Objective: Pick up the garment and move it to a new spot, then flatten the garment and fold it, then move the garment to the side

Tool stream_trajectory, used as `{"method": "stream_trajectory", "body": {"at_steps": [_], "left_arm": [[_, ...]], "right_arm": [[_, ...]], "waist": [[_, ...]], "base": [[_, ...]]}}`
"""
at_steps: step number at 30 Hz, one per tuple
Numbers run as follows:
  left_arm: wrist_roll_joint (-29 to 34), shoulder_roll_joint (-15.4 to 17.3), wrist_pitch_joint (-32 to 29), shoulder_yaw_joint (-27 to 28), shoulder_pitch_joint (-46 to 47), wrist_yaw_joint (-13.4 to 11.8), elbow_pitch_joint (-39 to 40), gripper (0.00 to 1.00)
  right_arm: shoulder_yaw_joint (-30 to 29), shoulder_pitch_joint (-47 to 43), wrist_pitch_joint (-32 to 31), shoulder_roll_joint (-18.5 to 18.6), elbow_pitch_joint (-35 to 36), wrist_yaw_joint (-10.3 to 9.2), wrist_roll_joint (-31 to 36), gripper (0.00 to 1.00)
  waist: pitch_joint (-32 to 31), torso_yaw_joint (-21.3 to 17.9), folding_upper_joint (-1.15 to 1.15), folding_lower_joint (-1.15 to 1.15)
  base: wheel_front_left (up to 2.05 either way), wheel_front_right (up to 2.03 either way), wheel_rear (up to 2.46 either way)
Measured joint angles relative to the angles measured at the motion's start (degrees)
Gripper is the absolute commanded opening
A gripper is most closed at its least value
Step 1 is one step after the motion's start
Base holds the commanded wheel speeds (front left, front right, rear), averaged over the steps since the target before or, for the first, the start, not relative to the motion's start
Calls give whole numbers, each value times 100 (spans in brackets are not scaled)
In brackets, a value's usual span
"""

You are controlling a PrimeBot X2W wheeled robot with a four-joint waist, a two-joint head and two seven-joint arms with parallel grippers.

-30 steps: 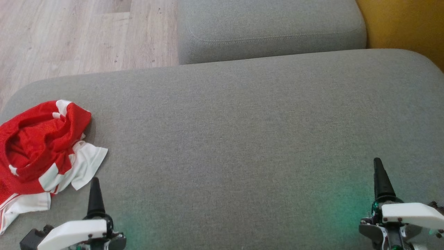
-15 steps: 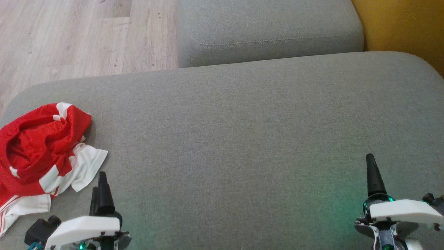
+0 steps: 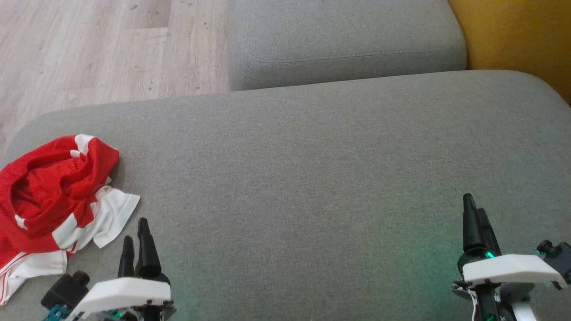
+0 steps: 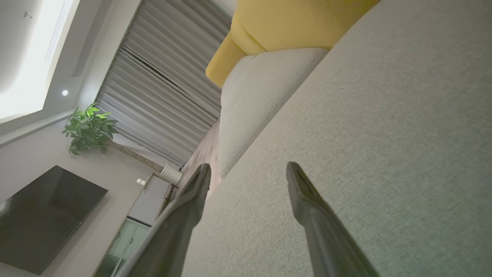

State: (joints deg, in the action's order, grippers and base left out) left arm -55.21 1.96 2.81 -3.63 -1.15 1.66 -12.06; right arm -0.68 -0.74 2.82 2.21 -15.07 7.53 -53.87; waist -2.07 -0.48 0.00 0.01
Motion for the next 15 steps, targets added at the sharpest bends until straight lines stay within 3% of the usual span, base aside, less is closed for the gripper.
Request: {"method": "stream_trajectory", "body": {"at_steps": [15], "left_arm": [[1057,4,243,-197,-112,-126,119,100]], "right_arm": [[132,-148,242,1,101,0,1042,100]], "waist": [[-131,-1,0,0]], "base": [[0,0,0]]}}
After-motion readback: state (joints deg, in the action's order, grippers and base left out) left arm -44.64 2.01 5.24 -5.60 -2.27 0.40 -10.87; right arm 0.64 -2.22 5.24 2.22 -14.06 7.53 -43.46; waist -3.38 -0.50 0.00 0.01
